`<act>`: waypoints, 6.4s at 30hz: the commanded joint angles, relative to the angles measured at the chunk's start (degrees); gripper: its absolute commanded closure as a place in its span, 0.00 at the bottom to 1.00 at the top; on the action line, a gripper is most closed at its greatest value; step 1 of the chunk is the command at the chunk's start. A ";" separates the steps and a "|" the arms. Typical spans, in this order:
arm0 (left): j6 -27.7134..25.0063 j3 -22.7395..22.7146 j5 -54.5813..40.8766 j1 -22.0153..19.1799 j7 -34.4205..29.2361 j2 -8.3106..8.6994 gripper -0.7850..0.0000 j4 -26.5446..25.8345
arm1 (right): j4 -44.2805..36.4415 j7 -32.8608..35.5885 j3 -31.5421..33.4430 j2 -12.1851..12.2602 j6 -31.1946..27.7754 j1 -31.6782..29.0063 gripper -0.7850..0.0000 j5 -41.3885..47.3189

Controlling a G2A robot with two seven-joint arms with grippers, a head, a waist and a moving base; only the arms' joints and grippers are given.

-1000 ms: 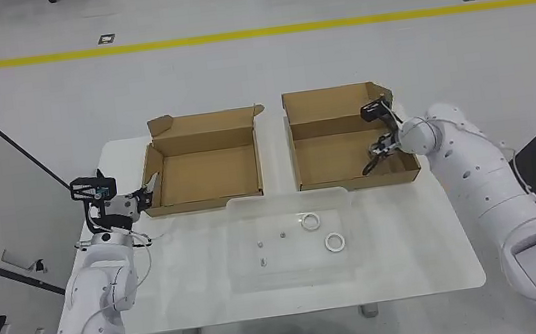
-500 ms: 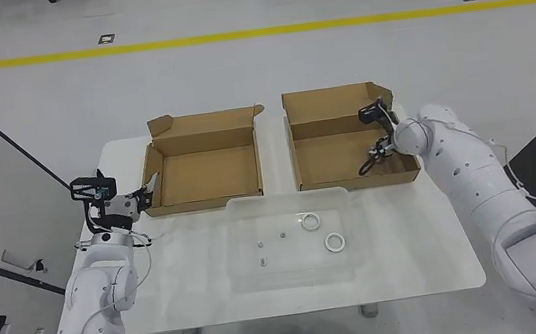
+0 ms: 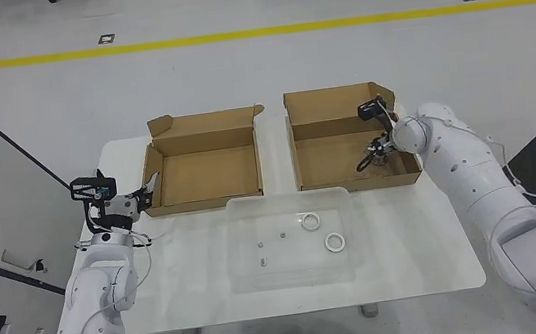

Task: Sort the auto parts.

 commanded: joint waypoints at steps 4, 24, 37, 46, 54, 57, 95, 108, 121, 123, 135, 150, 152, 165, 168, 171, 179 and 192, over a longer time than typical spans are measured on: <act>0.00 0.00 0.00 0.00 0.00 0.00 0.00 0.00 | -4.45 -0.79 2.21 0.86 -0.97 -0.75 0.00 -0.79; 0.00 0.00 0.00 0.00 0.00 0.00 0.00 0.00 | -56.80 20.86 19.79 7.85 -18.03 -21.07 0.00 15.14; 0.00 0.00 0.00 0.00 0.00 0.00 0.00 0.00 | -62.74 24.94 6.89 9.93 -17.58 -21.59 0.00 18.23; 0.00 0.00 0.00 0.00 0.00 0.00 0.00 0.00 | -61.43 25.09 0.91 11.04 -17.26 -18.17 0.00 17.47; 0.00 0.00 0.00 0.00 0.00 0.00 0.00 0.00 | -61.43 25.09 0.91 11.04 -17.26 -18.17 0.00 17.47; 0.00 0.00 0.00 0.00 0.00 0.00 0.00 0.00 | -63.71 24.07 -2.26 11.18 -18.45 -18.06 0.00 14.36; 0.00 0.00 0.00 0.00 0.00 0.00 0.00 0.00 | -48.00 24.66 -42.90 8.48 -17.86 10.58 0.45 16.66; 0.00 0.00 0.00 0.00 0.00 0.00 0.00 0.00 | -44.71 26.46 -42.90 5.16 -16.07 8.60 0.51 11.49; 0.00 0.00 0.00 0.00 0.00 0.00 0.00 0.00 | -45.24 27.19 -42.90 4.44 -15.35 8.60 0.58 10.45; 0.00 0.00 0.00 0.00 0.00 0.00 0.00 0.00 | -45.55 27.46 -42.90 4.54 -15.08 8.52 0.58 10.31; 0.00 0.00 0.00 0.00 0.00 0.00 0.00 0.00 | -46.20 28.32 -42.90 5.14 -14.22 7.99 0.64 9.70; 0.00 0.00 0.00 0.00 0.00 0.00 0.00 0.00 | -45.66 28.89 -42.90 5.14 -13.66 6.99 0.64 9.12; 0.00 0.00 0.00 0.00 0.00 0.00 0.00 0.00 | -45.63 29.05 -42.90 5.10 -13.50 6.97 0.64 9.04; 0.00 0.00 0.00 0.00 0.00 0.00 0.00 0.00 | -44.84 27.51 -42.90 4.27 -15.03 6.31 0.65 9.42; 0.00 0.00 0.00 0.00 0.00 0.00 0.00 0.00 | -44.96 26.46 -42.90 4.01 -16.08 6.37 0.65 10.37; 0.00 0.00 0.00 0.00 0.00 0.00 0.00 0.00 | -45.01 25.78 -42.90 3.78 -16.76 6.28 0.65 11.02; 0.00 0.00 0.00 0.00 0.00 0.00 0.00 0.00 | -44.40 23.56 -42.90 3.16 -18.98 6.12 0.66 12.70; 0.00 0.00 0.00 0.00 0.00 0.00 0.00 0.00 | -42.64 23.15 -42.90 2.75 -19.38 6.70 0.67 13.17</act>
